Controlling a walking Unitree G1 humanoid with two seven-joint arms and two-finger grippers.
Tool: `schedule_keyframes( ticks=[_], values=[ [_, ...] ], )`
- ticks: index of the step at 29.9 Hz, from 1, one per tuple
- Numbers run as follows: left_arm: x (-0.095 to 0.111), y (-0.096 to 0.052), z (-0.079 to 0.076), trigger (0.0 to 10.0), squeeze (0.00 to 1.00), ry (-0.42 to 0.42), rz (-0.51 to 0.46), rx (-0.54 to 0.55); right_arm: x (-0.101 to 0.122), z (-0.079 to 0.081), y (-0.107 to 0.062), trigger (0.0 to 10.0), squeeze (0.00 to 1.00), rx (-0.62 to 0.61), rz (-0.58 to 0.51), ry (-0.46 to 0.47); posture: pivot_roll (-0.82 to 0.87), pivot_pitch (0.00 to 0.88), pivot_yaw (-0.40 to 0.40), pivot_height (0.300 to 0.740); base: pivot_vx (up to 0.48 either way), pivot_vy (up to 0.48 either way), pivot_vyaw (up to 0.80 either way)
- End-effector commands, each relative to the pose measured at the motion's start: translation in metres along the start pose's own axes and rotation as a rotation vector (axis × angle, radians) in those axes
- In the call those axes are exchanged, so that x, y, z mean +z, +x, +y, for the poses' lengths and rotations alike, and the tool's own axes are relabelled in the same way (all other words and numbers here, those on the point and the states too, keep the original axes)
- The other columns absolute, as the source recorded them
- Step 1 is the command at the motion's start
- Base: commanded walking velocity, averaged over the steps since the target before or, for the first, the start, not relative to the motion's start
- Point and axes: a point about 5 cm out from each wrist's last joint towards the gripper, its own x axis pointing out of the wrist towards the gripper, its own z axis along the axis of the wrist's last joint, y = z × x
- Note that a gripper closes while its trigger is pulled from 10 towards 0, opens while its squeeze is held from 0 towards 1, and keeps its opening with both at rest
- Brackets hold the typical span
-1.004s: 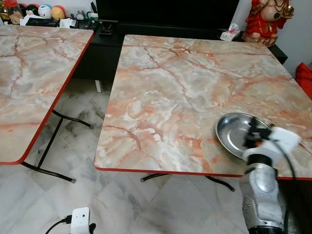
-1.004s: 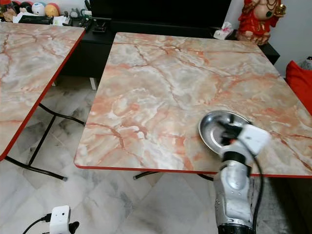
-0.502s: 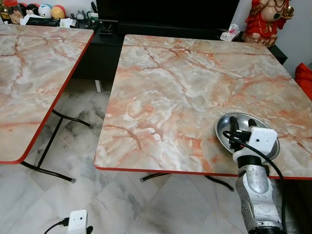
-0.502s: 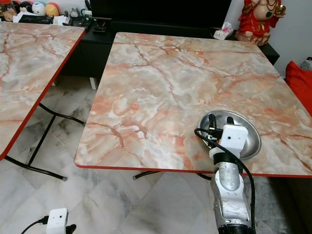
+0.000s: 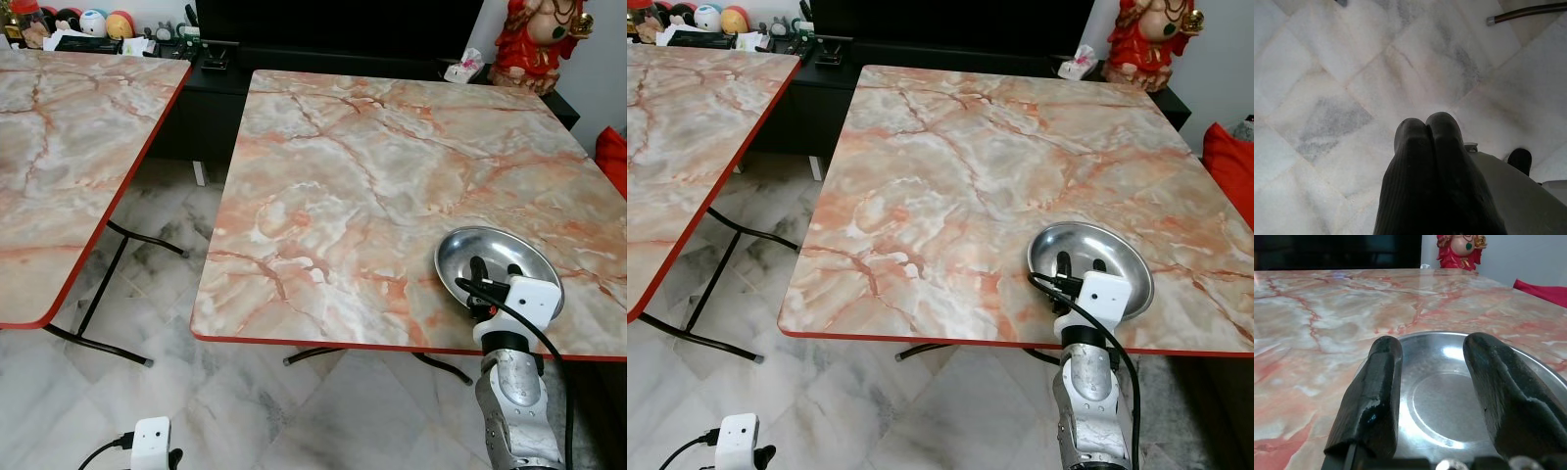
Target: Setting the table
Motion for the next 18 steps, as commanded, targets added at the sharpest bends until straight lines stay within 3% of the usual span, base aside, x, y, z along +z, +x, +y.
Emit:
schedule_keyframes(
  ticks=[1, 8, 18],
  values=[
    [-0.001, 0.000, 0.000, 10.0, 0.00, 0.001, 0.002, -0.003, -0.001, 0.000, 0.000, 10.0, 0.00, -0.014, -0.002, 0.009, 0.11, 0.098, -0.048, 0.740, 0.000, 0.000, 0.00],
    [0.007, 0.001, 0.003, 10.0, 0.00, -0.022, -0.024, 0.008, 0.006, 0.012, 0.004, 10.0, 0.00, 0.013, -0.033, 0.027, 0.10, 0.096, -0.049, 0.740, 0.000, 0.000, 0.00],
    [0.003, 0.000, 0.000, 10.0, 0.00, -0.038, -0.022, 0.010, 0.015, 0.012, 0.011, 10.0, 0.00, 0.029, -0.063, 0.031, 0.10, 0.102, -0.065, 0.740, 0.000, 0.368, 0.00]
  ],
)
